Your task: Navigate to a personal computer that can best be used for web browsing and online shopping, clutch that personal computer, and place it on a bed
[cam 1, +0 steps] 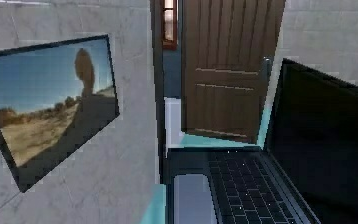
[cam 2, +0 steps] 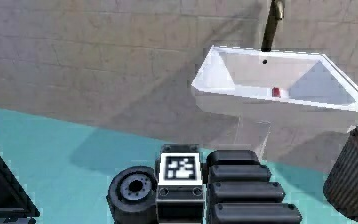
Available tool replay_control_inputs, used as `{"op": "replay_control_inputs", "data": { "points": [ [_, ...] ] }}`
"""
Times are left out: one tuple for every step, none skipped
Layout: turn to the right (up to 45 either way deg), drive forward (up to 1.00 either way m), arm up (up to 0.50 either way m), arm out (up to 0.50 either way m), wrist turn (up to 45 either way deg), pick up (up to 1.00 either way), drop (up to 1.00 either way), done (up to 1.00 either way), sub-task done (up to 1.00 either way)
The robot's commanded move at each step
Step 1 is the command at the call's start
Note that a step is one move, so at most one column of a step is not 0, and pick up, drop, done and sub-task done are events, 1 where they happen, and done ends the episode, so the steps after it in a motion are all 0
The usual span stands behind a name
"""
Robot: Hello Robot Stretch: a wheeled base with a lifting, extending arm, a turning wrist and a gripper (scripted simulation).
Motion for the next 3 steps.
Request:
{"op": "replay_control_inputs", "data": {
  "points": [
    [9.0, 0.00, 0.00, 0.00, 0.0, 0.00, 0.00, 0.00, 0.00],
    [0.0, 1.00, 0.00, 0.00, 0.0, 0.00, 0.00, 0.00, 0.00],
    [3.0, 0.00, 0.00, 0.00, 0.0, 0.00, 0.00, 0.00, 0.00]
  ]
}}
